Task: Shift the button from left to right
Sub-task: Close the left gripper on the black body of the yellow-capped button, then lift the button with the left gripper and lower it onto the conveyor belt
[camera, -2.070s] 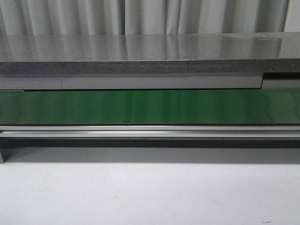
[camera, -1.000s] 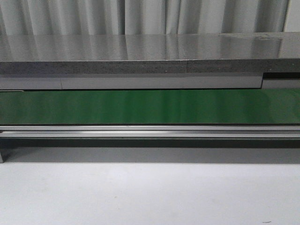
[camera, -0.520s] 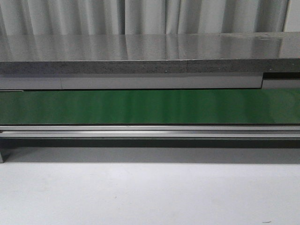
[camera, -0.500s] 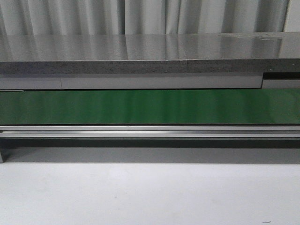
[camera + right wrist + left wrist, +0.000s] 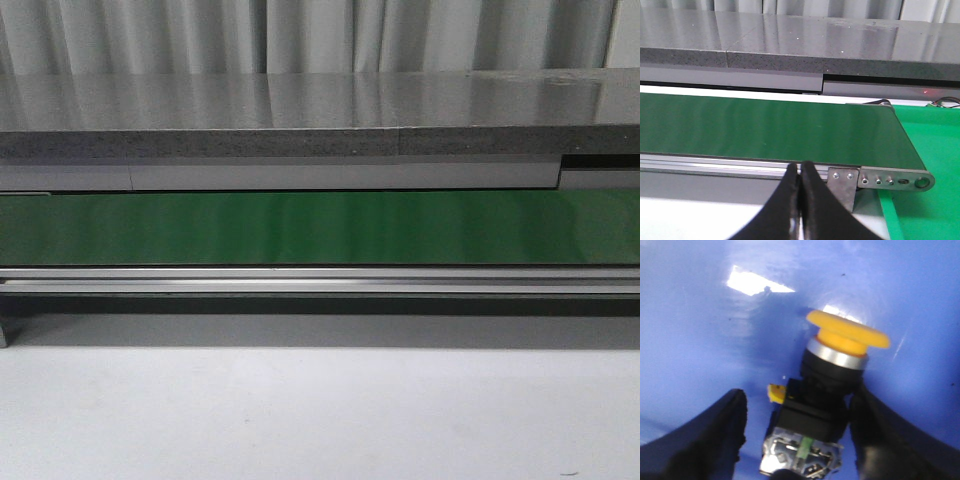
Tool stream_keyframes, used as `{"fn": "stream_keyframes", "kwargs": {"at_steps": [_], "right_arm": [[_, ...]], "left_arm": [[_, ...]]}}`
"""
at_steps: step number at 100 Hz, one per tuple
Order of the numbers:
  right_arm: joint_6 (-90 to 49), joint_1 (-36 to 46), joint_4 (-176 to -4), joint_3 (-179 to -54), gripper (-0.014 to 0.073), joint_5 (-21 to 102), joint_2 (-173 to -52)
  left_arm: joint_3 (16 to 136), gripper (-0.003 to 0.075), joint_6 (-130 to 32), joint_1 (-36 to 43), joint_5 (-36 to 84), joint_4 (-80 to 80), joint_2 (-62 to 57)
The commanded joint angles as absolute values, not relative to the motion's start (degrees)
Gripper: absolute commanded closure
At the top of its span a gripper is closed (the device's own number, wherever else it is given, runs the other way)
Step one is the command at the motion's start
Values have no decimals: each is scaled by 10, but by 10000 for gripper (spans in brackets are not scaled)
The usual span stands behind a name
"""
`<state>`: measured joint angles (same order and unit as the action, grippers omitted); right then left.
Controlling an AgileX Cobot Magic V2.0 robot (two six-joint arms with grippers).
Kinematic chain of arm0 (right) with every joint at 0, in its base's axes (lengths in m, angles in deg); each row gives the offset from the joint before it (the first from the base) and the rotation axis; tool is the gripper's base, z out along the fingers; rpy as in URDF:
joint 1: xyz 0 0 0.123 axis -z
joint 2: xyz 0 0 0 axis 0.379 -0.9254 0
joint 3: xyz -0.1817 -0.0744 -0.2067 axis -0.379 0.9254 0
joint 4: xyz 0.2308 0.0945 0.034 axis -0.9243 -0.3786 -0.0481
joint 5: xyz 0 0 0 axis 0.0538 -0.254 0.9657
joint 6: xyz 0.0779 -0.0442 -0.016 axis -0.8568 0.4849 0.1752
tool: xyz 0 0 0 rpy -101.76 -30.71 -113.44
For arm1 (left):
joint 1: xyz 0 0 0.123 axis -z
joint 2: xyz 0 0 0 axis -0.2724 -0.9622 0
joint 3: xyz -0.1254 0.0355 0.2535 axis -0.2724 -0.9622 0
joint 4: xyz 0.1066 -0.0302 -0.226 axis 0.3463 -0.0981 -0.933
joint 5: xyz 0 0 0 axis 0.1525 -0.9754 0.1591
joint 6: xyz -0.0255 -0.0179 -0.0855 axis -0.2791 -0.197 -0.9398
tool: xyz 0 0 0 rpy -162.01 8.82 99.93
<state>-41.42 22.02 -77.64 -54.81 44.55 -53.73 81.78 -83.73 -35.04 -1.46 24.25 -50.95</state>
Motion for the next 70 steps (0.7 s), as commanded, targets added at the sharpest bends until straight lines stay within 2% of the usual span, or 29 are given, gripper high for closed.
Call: {"fn": "stream_keyframes", "kwargs": {"at_steps": [1,15,51,70], "right_arm": [[-412,219,-772,-548,662,491,-528],[-412,219,-772,-548,662,491,-528],[-412,219,-772,-548,662,491,-528],[-412,219,-772,-548,662,491,-528]], "left_arm": [[835,508,-839,-351,0,238,-485],[845,717,-839,-351,-8,235,-485],[883,715,-836,-344,-51,223,-411],[883,715,-812,-295,-56,205,-358]]}}
